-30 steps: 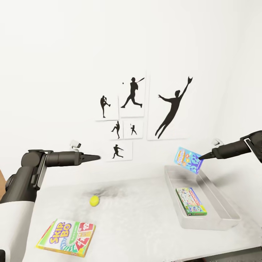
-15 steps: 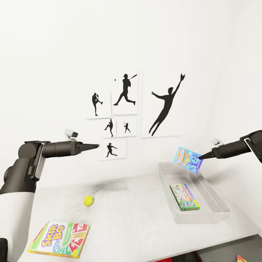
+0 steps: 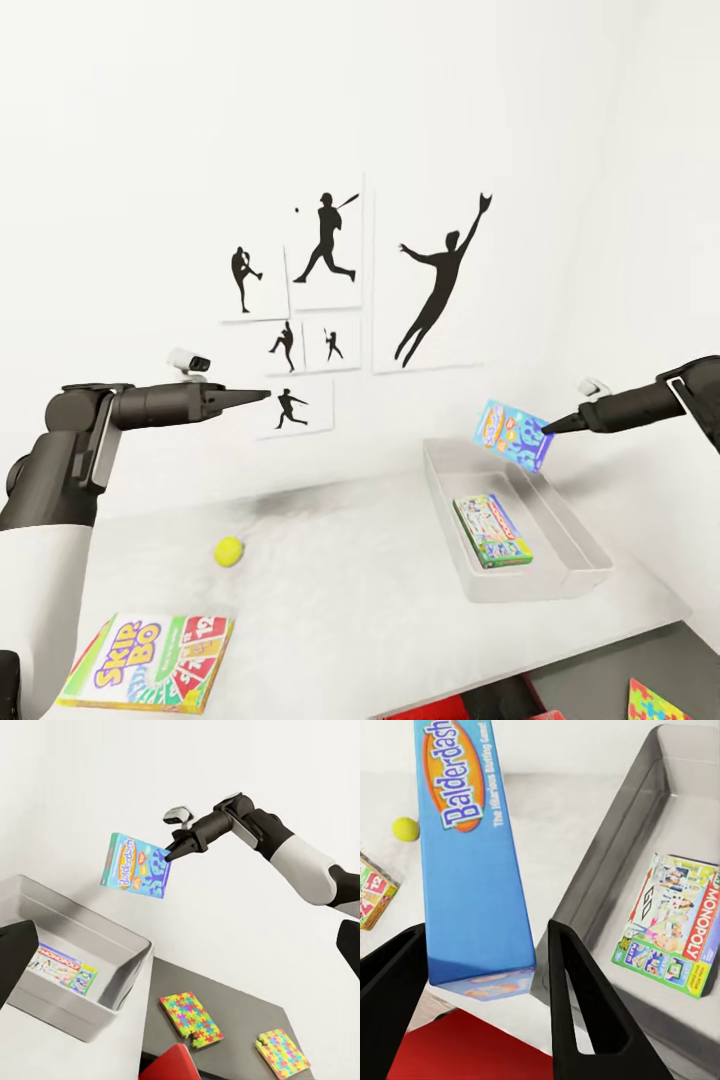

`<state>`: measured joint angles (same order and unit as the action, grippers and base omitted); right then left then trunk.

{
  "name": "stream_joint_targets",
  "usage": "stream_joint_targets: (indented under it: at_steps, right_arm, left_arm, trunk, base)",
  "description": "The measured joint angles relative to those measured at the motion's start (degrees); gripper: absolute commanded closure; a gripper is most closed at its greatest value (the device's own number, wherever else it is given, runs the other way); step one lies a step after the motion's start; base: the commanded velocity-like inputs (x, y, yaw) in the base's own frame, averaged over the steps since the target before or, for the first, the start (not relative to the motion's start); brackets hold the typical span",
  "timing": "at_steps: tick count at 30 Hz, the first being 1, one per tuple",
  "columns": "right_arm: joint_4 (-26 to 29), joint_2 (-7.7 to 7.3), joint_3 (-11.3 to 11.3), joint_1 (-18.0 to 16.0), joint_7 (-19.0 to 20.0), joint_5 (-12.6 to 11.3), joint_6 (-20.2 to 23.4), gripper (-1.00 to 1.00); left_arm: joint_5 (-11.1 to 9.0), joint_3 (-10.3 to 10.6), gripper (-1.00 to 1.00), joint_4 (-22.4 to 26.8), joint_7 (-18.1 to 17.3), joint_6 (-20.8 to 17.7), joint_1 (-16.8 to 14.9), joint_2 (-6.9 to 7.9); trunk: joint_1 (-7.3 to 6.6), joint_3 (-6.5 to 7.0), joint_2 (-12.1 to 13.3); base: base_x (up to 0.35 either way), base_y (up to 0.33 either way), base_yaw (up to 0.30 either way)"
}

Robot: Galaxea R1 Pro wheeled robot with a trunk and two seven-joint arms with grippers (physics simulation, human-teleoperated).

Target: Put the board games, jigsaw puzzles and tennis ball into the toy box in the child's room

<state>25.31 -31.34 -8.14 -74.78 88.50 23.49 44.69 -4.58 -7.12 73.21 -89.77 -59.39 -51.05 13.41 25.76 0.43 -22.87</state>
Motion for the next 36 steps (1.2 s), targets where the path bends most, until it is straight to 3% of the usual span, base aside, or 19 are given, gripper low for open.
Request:
stream_joint_targets:
  at_steps: [13,22,36]
  right_arm:
    - [0.10,0.43,-0.06,-0.17,-0.06,0.14,0.01,1.00]
    - [0.11,0.47,-0.12,-0.19,-0.15,0.13,-0.01,1.00]
    - [0.12,1.23,-0.22,-0.37,-0.25,0.19,0.10,1.00]
  left_arm:
    - [-0.02,-0.02,-1.00,0.00,0.00,0.00,0.00,0.02]
    - [-0.02,-0.02,-1.00,0.00,0.00,0.00,0.01,0.02]
    - [-0.02,-0.08,-1.00,-0.01,0.00,0.01,0.03,0.01]
  trunk:
    - [0.00,-0.33,0.00]
    - [0.00,-0.96,0.03]
    - [-0.02,-2.18,0.10]
  base:
    - [0.000,0.000,0.036]
    - [0.000,0.000,0.124]
    - [0.000,0.000,-0.005]
